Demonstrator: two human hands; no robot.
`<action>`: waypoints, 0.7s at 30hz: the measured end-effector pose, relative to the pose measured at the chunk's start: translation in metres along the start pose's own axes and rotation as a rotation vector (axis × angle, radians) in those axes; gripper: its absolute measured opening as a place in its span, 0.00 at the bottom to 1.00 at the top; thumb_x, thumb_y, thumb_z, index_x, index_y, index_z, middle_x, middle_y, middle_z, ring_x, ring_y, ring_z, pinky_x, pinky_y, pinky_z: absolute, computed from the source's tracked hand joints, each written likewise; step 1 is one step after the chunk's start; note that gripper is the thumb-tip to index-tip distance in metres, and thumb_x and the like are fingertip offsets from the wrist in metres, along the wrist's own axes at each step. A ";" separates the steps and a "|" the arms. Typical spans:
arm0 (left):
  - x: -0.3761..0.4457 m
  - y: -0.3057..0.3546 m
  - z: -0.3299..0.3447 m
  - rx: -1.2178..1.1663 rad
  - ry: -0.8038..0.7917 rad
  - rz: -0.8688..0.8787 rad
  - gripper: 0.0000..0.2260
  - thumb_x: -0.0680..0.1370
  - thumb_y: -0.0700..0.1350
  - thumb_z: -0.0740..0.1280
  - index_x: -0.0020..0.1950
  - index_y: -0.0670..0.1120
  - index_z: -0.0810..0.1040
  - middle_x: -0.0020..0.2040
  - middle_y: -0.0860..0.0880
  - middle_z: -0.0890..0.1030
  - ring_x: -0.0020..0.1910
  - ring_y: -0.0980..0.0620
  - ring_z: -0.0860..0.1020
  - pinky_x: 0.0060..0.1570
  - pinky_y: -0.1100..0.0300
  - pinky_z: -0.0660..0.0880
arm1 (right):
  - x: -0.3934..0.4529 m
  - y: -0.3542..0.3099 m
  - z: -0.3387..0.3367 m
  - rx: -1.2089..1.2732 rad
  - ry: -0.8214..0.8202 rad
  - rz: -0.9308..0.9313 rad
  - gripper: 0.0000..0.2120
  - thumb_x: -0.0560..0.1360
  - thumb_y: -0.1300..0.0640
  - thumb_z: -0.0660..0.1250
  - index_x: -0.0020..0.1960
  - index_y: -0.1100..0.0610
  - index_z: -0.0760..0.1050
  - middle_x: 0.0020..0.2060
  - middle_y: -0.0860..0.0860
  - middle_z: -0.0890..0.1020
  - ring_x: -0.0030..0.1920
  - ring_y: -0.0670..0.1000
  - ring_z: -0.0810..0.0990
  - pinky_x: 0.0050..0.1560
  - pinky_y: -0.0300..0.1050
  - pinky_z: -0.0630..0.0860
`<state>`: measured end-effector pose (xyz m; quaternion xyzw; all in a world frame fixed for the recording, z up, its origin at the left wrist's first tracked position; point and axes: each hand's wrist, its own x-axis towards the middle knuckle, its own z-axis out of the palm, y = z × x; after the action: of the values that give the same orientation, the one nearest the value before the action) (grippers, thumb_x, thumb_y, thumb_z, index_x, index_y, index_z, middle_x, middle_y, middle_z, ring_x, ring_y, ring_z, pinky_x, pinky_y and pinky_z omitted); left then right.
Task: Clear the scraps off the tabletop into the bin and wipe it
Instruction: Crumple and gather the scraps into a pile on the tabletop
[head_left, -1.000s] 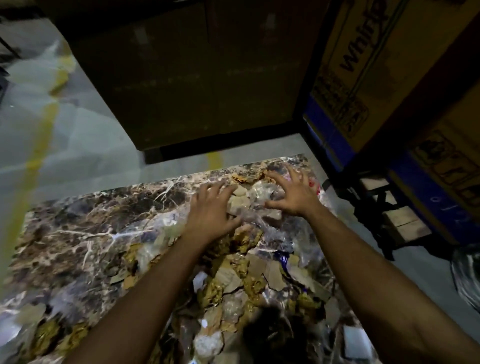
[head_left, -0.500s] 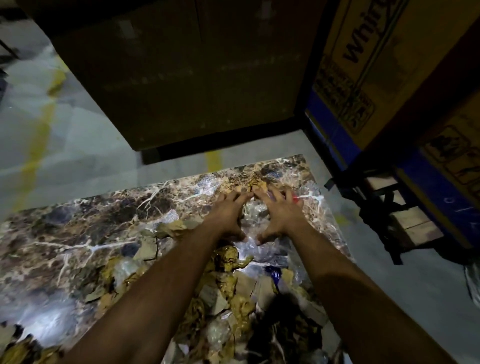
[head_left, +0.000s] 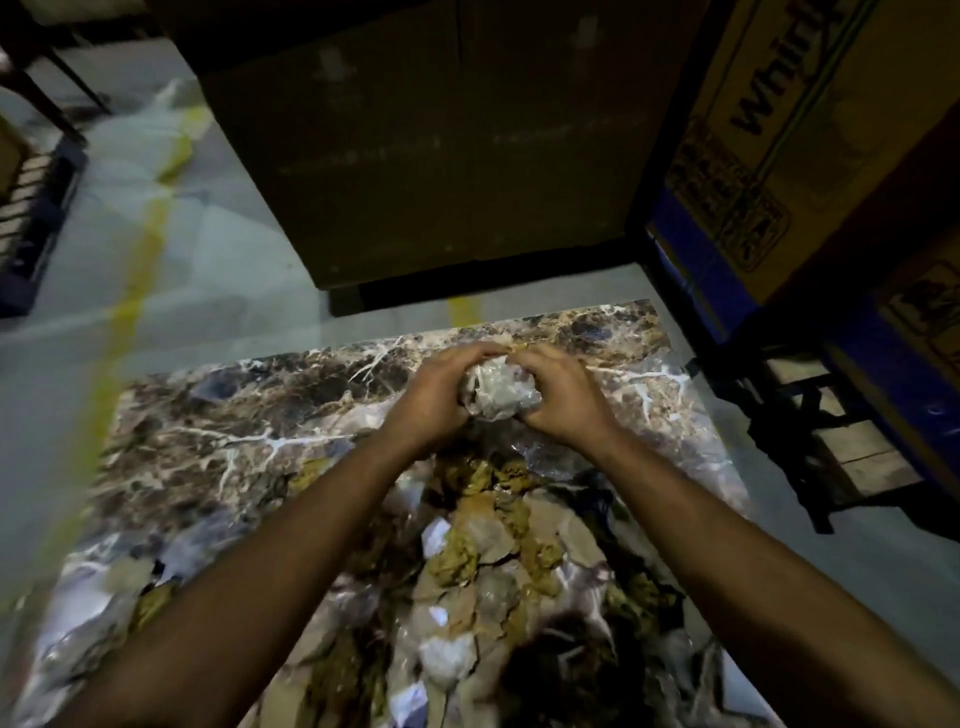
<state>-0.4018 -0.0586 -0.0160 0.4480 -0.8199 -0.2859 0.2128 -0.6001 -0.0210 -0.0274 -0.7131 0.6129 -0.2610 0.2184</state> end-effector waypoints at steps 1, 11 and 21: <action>-0.018 0.003 -0.012 0.003 0.034 0.002 0.34 0.69 0.35 0.77 0.71 0.56 0.73 0.68 0.51 0.77 0.66 0.54 0.73 0.65 0.58 0.71 | -0.008 -0.016 0.005 0.011 0.039 -0.050 0.27 0.66 0.56 0.80 0.64 0.51 0.77 0.55 0.46 0.77 0.55 0.49 0.75 0.52 0.48 0.76; -0.195 -0.058 -0.007 0.170 0.063 -0.234 0.43 0.67 0.27 0.69 0.76 0.57 0.64 0.61 0.48 0.70 0.60 0.46 0.67 0.56 0.53 0.71 | -0.084 -0.117 0.124 -0.306 -0.206 -0.009 0.32 0.69 0.43 0.72 0.71 0.47 0.68 0.69 0.48 0.70 0.66 0.57 0.68 0.61 0.58 0.69; -0.214 -0.069 0.007 0.130 -0.247 -0.189 0.39 0.75 0.76 0.45 0.82 0.59 0.49 0.83 0.56 0.43 0.81 0.49 0.44 0.78 0.40 0.40 | -0.114 -0.114 0.163 -0.445 -0.457 0.105 0.49 0.70 0.30 0.52 0.82 0.56 0.46 0.82 0.54 0.49 0.82 0.56 0.43 0.78 0.64 0.43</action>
<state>-0.2552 0.0961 -0.0871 0.4974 -0.8109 -0.3038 0.0529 -0.4216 0.1080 -0.0926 -0.7509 0.6260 0.0581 0.2022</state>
